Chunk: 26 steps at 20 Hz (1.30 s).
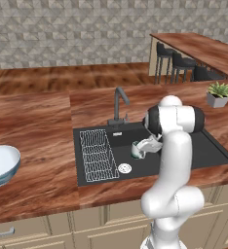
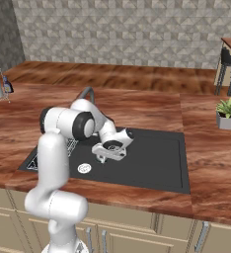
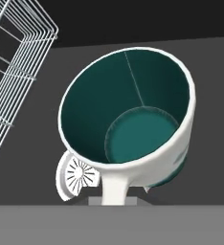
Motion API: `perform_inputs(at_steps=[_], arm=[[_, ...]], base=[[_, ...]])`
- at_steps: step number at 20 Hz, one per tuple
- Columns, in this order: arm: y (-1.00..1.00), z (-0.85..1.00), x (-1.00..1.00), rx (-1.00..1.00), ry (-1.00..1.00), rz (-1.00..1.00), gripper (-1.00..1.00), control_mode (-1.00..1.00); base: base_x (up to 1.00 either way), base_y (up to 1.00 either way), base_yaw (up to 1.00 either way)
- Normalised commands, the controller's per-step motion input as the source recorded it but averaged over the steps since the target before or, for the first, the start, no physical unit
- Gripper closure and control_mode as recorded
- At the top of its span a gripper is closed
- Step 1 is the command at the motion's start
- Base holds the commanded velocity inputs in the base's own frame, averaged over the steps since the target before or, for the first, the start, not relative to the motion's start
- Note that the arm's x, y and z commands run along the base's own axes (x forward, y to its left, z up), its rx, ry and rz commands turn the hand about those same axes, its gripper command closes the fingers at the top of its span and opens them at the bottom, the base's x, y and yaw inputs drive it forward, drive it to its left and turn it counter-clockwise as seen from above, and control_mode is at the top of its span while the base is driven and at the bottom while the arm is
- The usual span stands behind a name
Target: Pick the mug and place it in the sink. Pick the bowl and place it in the open cabinet and then close the cabinet.
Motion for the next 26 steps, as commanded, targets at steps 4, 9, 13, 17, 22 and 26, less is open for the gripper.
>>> perform_inputs(at_steps=[4, 9, 13, 17, 22, 26], arm=[[0.00, -0.32, 0.39, 0.00, 0.00, 0.00, 1.00, -1.00], [0.00, -0.37, 0.29, 0.00, 0.00, 0.00, 1.00, -1.00], [0.00, -0.45, 0.22, 0.00, 0.00, 0.00, 1.00, -1.00], [0.02, -0.43, 0.10, 0.00, 0.00, 0.00, -1.00, -1.00], [0.00, -0.04, -0.03, 0.00, 0.00, 0.00, -1.00, -1.00], [-0.01, 0.17, -0.01, 0.00, 0.00, 0.00, -1.00, -1.00]], base=[[0.00, 0.00, 0.00], [0.00, 0.00, 0.00], [0.00, 0.00, 0.00], [0.00, 0.00, 0.00], [0.00, 0.00, 0.00], [0.00, 0.00, 0.00]])
